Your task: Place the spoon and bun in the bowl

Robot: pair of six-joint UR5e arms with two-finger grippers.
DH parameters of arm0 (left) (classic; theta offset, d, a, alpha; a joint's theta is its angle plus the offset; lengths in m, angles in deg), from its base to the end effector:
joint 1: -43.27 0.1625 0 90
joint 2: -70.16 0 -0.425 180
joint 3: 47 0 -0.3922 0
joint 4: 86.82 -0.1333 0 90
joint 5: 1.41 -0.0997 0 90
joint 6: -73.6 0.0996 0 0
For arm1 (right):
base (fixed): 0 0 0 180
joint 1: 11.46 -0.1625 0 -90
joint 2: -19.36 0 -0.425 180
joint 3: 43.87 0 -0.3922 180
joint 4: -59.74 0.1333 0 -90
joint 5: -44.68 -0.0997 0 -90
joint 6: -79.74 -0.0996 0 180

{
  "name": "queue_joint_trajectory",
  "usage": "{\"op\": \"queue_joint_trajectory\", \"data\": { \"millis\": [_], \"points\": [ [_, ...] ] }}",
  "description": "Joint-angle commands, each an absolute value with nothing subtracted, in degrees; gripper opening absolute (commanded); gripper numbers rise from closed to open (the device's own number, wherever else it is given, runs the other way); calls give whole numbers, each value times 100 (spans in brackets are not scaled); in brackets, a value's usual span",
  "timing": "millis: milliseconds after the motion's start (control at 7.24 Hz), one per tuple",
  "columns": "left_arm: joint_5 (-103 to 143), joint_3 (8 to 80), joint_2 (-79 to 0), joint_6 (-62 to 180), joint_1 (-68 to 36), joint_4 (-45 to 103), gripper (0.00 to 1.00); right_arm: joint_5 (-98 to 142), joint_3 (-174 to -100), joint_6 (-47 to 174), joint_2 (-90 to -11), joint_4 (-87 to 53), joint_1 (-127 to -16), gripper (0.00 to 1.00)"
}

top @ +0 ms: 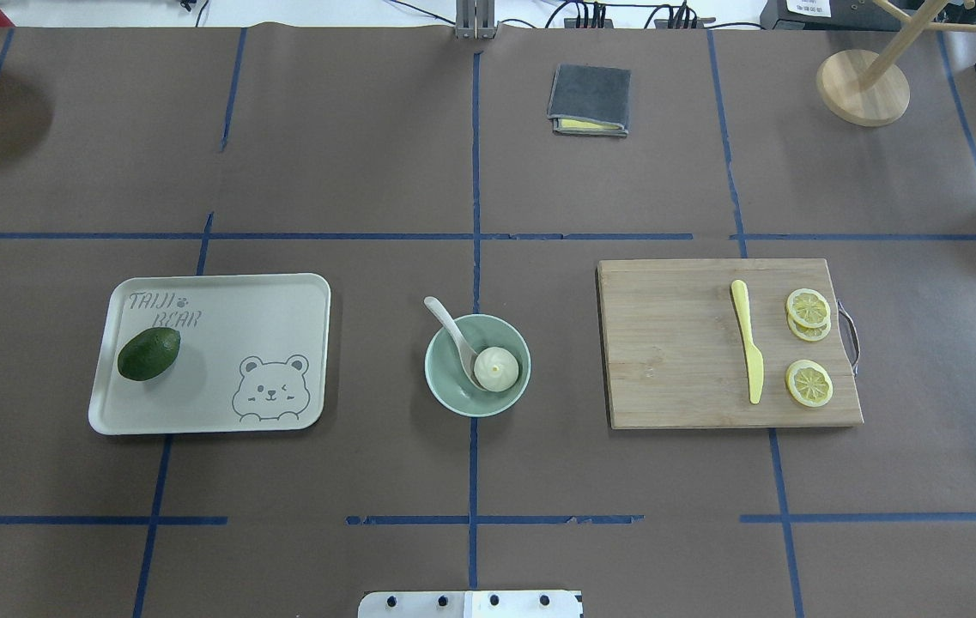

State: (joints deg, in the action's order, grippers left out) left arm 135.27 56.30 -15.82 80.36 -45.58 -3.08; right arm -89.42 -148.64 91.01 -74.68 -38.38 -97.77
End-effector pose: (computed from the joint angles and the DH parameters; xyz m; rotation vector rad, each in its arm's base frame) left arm -0.0516 -0.4616 0.5862 0.0897 0.8119 0.1518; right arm 0.0344 -0.4614 0.5803 0.0943 -0.7674 -0.2655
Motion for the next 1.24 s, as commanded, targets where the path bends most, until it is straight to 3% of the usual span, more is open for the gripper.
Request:
{"op": "queue_joint_trajectory", "data": {
  "millis": [0, 1106],
  "points": [
    [13500, 5654, -1588, 8036, -4559, -297, 100, -8970, -14767, 9047, -7723, -3808, -10005, 100],
    [13482, 5539, -1579, 8036, -4559, -280, 100, -8979, -14758, 9028, -7662, -3808, -9996, 100]
  ]
}}
